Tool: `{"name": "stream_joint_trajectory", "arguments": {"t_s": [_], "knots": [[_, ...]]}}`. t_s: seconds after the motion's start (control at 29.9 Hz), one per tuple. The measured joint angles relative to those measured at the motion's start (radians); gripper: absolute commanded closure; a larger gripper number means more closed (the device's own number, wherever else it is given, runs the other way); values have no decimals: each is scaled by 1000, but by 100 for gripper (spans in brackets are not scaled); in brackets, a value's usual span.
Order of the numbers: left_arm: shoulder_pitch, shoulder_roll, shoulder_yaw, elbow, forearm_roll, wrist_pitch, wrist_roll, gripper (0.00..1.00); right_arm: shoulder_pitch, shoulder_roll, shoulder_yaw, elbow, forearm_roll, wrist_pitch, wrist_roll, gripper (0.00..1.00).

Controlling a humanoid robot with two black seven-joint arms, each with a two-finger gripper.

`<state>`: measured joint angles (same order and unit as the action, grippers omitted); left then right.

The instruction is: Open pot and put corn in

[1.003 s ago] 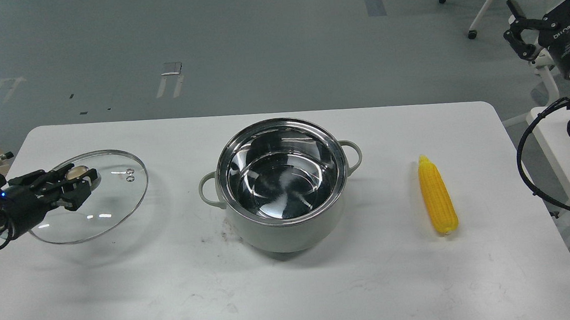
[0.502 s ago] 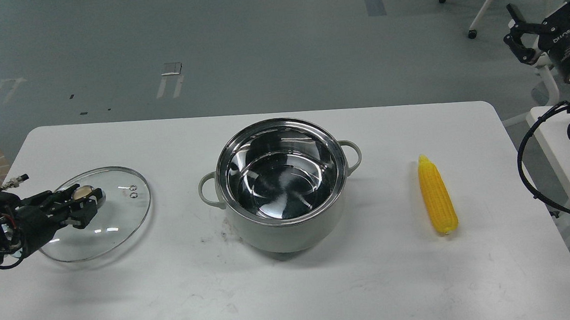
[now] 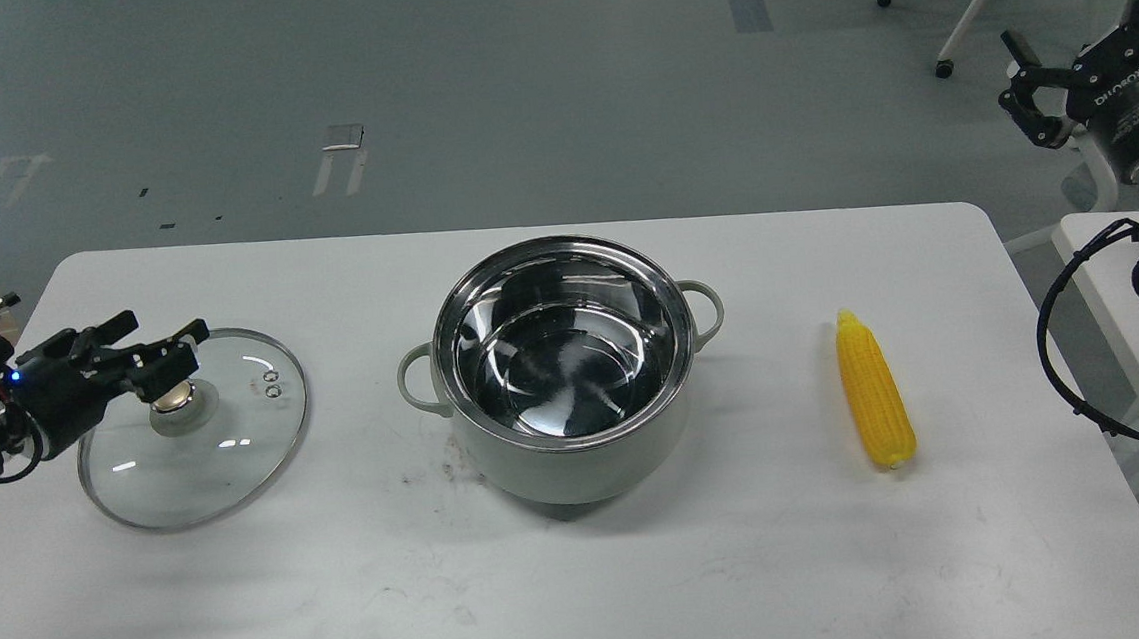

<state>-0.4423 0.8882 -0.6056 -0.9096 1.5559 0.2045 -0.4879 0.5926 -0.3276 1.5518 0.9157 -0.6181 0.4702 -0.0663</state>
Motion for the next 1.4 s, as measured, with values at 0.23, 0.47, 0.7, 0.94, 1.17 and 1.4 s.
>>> {"name": "stream_joint_trajectory", "arguments": {"t_s": [0.23, 0.47, 0.7, 0.94, 1.17, 1.4], "knots": [[-296, -72, -5, -22, -477, -202, -1, 6, -36, -141, -131, 137, -295, -6, 0, 0], [-430, -171, -37, -16, -1079, -452, 0, 2, -80, -296, -295, 313, -610, -2, -2, 0], [-420, -236, -155, -11, -1355, -683, 11, 2, -107, -374, -468, 426, -801, -2, -23, 0], [-394, -237, -171, -18, -1366, -693, 12, 2, -212, -361, -566, 444, -1008, -2, -32, 0], [-380, -232, -173, -24, -1366, -693, 0, 2, -238, -298, -597, 391, -1085, -3, -32, 4], [-366, -213, -175, -53, -1366, -693, -1, 2, -249, -199, -600, 350, -1174, -10, -30, 14]]}}
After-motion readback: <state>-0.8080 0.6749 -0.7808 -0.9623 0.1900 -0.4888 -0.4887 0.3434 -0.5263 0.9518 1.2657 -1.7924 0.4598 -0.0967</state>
